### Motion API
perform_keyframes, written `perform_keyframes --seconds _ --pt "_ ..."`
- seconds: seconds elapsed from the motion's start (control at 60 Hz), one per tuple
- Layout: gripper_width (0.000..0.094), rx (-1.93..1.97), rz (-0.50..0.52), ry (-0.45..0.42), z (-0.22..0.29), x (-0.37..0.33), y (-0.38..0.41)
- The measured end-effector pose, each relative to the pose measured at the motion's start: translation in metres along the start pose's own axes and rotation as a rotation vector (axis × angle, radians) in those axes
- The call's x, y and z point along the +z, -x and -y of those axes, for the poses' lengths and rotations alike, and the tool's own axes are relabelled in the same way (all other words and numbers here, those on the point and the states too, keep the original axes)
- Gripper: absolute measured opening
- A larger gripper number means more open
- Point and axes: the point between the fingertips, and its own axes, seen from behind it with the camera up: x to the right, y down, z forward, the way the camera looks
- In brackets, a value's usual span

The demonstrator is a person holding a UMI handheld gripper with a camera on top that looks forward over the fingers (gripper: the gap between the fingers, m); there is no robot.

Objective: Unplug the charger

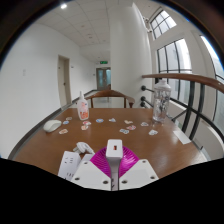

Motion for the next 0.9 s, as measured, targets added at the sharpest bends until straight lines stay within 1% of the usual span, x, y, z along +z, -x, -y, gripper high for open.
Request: perform_keyframes --seconds 0.067,0.1,0.167,0.2,0.25,0.283,0.367,0.4,0.467,0.517,0.583,0.633,0.717,0.817,0.9 --pt "0.0066 -0.006 -0.011 -0.011 0.002 -0.001 -0.001" --pt "0.0068 0.004 -0.015 -0.032 0.006 -0.003 -0.001" --pt "0.0066 -0.043 -0.047 -0.228 0.066 -0.029 -0.005" --pt "0.0066 -0.053 -0.045 -0.282 0.093 -0.045 -0.002" --pt "0.0066 -0.026 0.010 -0.294 0.116 -0.065 0.010" --pt "0.0066 -0.007 0.025 -0.304 0.129 -0.076 0.009" --pt "0.0065 -0.053 -0.040 -0.318 0.146 -0.093 -0.016" --pt "0.0065 -0.057 -0.048 -0.301 0.142 -0.095 -0.023" --pt "0.0066 -0.046 -0.021 -0.204 0.112 -0.090 -0.029" --pt "0.0067 -0.040 -0.010 -0.118 0.081 -0.085 -0.034" --pt "0.0068 -0.066 -0.036 -0.043 0.037 -0.079 -0.052" --pt "0.0071 -0.074 -0.055 -0.002 0.013 -0.073 -0.062" --pt "0.0083 -0.041 -0.038 0.061 -0.021 -0.060 -0.066" --pt "0.0112 -0.036 -0.042 0.136 -0.047 -0.045 -0.072" --pt "0.0155 -0.005 -0.046 0.130 -0.041 -0.040 -0.076"
